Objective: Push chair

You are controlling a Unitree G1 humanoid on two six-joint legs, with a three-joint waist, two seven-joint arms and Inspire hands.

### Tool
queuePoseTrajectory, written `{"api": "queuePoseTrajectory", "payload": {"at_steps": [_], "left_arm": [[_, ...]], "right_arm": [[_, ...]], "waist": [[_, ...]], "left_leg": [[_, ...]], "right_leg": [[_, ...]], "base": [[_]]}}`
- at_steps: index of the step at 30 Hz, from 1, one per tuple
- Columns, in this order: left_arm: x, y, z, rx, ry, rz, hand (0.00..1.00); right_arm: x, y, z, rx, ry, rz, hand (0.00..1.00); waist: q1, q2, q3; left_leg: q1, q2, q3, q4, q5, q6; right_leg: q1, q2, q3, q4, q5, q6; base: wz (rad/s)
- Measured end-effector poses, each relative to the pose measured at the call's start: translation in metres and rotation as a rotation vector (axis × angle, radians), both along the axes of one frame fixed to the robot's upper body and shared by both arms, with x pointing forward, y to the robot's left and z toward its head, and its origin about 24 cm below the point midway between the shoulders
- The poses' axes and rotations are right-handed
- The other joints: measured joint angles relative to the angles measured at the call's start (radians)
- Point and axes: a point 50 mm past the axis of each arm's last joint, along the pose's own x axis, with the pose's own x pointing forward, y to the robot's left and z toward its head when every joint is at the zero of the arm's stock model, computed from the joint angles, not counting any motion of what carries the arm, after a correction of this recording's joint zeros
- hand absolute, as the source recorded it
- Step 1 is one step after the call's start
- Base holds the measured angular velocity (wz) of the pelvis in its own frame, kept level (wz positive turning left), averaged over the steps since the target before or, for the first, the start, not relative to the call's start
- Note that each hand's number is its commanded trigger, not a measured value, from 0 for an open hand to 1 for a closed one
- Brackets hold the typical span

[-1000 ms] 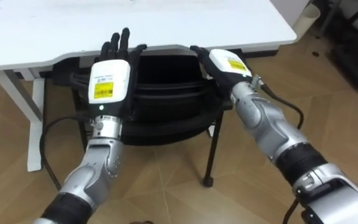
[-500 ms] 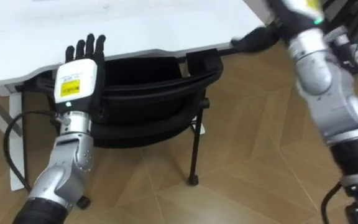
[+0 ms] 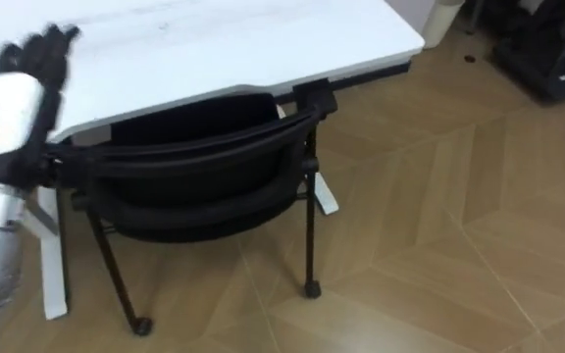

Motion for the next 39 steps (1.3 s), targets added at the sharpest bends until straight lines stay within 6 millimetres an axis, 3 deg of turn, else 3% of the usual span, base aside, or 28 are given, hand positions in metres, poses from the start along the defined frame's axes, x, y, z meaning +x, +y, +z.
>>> {"api": "queuePoseTrajectory", "payload": {"at_steps": [1, 2, 3, 5, 7, 8, 10, 11, 13, 14, 16, 17, 19, 22, 24, 27, 31, 32, 35, 39], "left_arm": [[-0.023, 0.017, 0.016, -0.027, -0.173, 0.085, 0.0], [-0.033, 0.025, 0.02, -0.043, -0.236, 0.124, 0.0], [-0.056, 0.04, 0.022, -0.071, -0.319, 0.218, 0.0], [-0.09, 0.057, 0.013, -0.121, -0.38, 0.344, 0.0], [-0.129, 0.073, -0.015, -0.26, -0.391, 0.488, 0.0], [-0.138, 0.075, -0.024, -0.309, -0.39, 0.517, 0.0], [-0.167, 0.084, -0.066, -0.53, -0.376, 0.644, 0.0], [-0.173, 0.086, -0.076, -0.585, -0.373, 0.674, 0.0], [-0.197, 0.087, -0.123, -0.816, -0.354, 0.8, 0.0], [-0.204, 0.085, -0.136, -0.873, -0.334, 0.837, 0.0], [-0.234, 0.067, -0.191, -1.077, -0.237, 1.007, 0.0], [-0.242, 0.062, -0.202, -1.12, -0.219, 1.049, 0.0], [-0.27, 0.043, -0.233, -1.248, -0.175, 1.187, 0.0], [-0.293, 0.026, -0.255, -1.314, -0.039, 1.275, 0.0], [-0.305, 0.012, -0.269, -1.361, 0.095, 1.309, 0.0], [-0.317, -0.019, -0.294, -1.456, 0.372, 1.301, 0.0], [-0.328, -0.058, -0.32, -1.603, 0.807, 1.2, 0.0], [-0.327, -0.062, -0.322, -1.624, 0.847, 1.176, 0.0], [-0.309, -0.076, -0.336, -1.677, 1.067, 1.0, 0.0], [-0.263, -0.087, -0.351, -1.648, 1.315, 0.715, 0.0]], "right_arm": [[-0.006, -0.008, -0.008, 0.042, 0.007, 0.017, 0.0], [-0.01, -0.012, -0.013, 0.066, 0.013, 0.022, 0.0], [-0.022, -0.022, -0.022, 0.109, 0.024, 0.015, 0.0], [-0.047, -0.042, -0.037, 0.208, 0.023, -0.029, 0.0], [-0.079, -0.069, -0.067, 0.392, 0.023, -0.088, 0.0], [-0.087, -0.074, -0.075, 0.444, 0.017, -0.097, 0.0], [-0.112, -0.087, -0.116, 0.636, 0.046, -0.137, 0.0], [-0.119, -0.09, -0.129, 0.689, 0.06, -0.155, 0.0], [-0.153, -0.092, -0.196, 0.94, 0.138, -0.246, 0.0], [-0.162, -0.089, -0.214, 1.005, 0.165, -0.27, 0.0], [-0.207, -0.069, -0.287, 1.286, 0.254, -0.39, 0.0], [-0.217, -0.061, -0.304, 1.359, 0.264, -0.429, 0.0], [-0.252, -0.026, -0.351, 1.589, 0.24, -0.55, 0.0], [-0.287, 0.013, -0.387, 1.762, 0.315, -0.66, 0.0], [-0.301, 0.032, -0.401, 1.838, 0.407, -0.692, 0.0], [-0.304, 0.063, -0.422, 1.922, 0.684, -0.644, 0.0], [-0.287, 0.083, -0.44, 1.966, 1.037, -0.48, 0.0], [-0.285, 0.084, -0.441, 1.963, 1.071, -0.45, 0.0], [-0.259, 0.092, -0.45, 1.95, 1.196, -0.28, 0.0], [-0.219, 0.1, -0.459, 1.901, 1.341, -0.031, 0.0]], "waist": [[-0.025, -0.001, -0.0158], [-0.034, -0.001, -0.0174], [-0.057, 0.004, -0.0241], [-0.077, 0.01, -0.0229], [-0.085, 0.008, -0.0217], [-0.086, 0.006, -0.0213], [-0.084, 0.006, -0.0173], [-0.084, 0.007, -0.0156], [-0.069, 0.0, -0.0148], [-0.068, 0.0, -0.0146], [-0.056, 0.002, -0.0155], [-0.057, 0.001, -0.0156], [-0.059, 0.002, -0.0151], [-0.077, 0.003, -0.0149], [-0.087, 0.006, -0.0166], [-0.086, 0.007, -0.0165], [-0.09, 0.012, -0.0148], [-0.089, 0.015, -0.0143], [-0.09, 0.02, -0.0116], [-0.105, 0.024, -0.0091]], "left_leg": [[0.04, -0.014, 0.014, -0.036, 0.003, -0.003], [0.062, -0.021, 0.018, -0.049, 0.002, -0.003], [0.105, -0.031, 0.03, -0.075, 0.0, -0.002], [0.16, -0.046, 0.056, -0.111, -0.003, -0.006], [0.199, -0.047, 0.083, -0.133, -0.01, -0.015], [0.204, -0.045, 0.086, -0.132, -0.014, -0.019], [0.212, -0.039, 0.093, -0.135, -0.021, -0.029], [0.212, -0.037, 0.094, -0.135, -0.023, -0.032], [0.209, -0.027, 0.093, -0.134, -0.029, -0.041], [0.208, -0.026, 0.093, -0.135, -0.03, -0.043], [0.211, -0.027, 0.087, -0.135, -0.038, -0.048], [0.211, -0.028, 0.084, -0.135, -0.039, -0.049], [0.207, -0.031, 0.075, -0.128, -0.049, -0.052], [0.197, -0.038, 0.052, -0.126, -0.056, -0.053], [0.201, -0.045, 0.042, -0.126, -0.059, -0.053], [0.196, -0.046, 0.044, -0.117, -0.064, -0.048], [0.228, -0.046, 0.054, -0.107, -0.086, -0.044], [0.234, -0.046, 0.054, -0.107, -0.088, -0.043], [0.238, -0.047, 0.055, -0.105, -0.091, -0.044], [0.238, -0.05, 0.059, -0.107, -0.09, -0.042]], "right_leg": [[0.008, -0.012, 0.013, 0.013, -0.009, 0.007], [0.017, -0.013, 0.024, 0.018, -0.014, 0.011], [0.043, -0.019, 0.041, 0.018, -0.025, 0.016], [0.057, -0.031, 0.068, 0.044, -0.052, 0.019], [0.056, -0.037, 0.088, 0.076, -0.078, 0.014], [0.057, -0.035, 0.093, 0.079, -0.082, 0.011], [0.057, -0.026, 0.105, 0.082, -0.09, 0.002], [0.057, -0.024, 0.107, 0.081, -0.092, 0.002], [0.058, -0.013, 0.113, 0.067, -0.091, -0.006], [0.061, -0.012, 0.112, 0.06, -0.088, -0.01], [0.074, -0.013, 0.112, 0.046, -0.085, -0.016], [0.075, -0.015, 0.112, 0.046, -0.088, -0.017], [0.078, -0.016, 0.105, 0.048, -0.099, -0.016], [0.085, -0.023, 0.079, 0.046, -0.11, -0.014], [0.094, -0.029, 0.076, 0.048, -0.119, -0.012], [0.092, -0.032, 0.081, 0.045, -0.119, -0.012], [0.127, -0.032, 0.094, 0.033, -0.121, -0.008], [0.137, -0.033, 0.093, 0.026, -0.12, -0.006], [0.141, -0.032, 0.098, 0.024, -0.12, -0.003], [0.142, -0.024, 0.098, 0.013, -0.117, -0.002]], "base": [[-0.37], [-0.44], [-0.4], [-0.43], [-0.4], [-0.27], [-0.17], [-0.06], [0.0], [0.0], [0.08], [0.12], [0.11], [0.23], [0.18], [0.0], [-0.11], [0.0], [-0.01], [-0.01]]}}
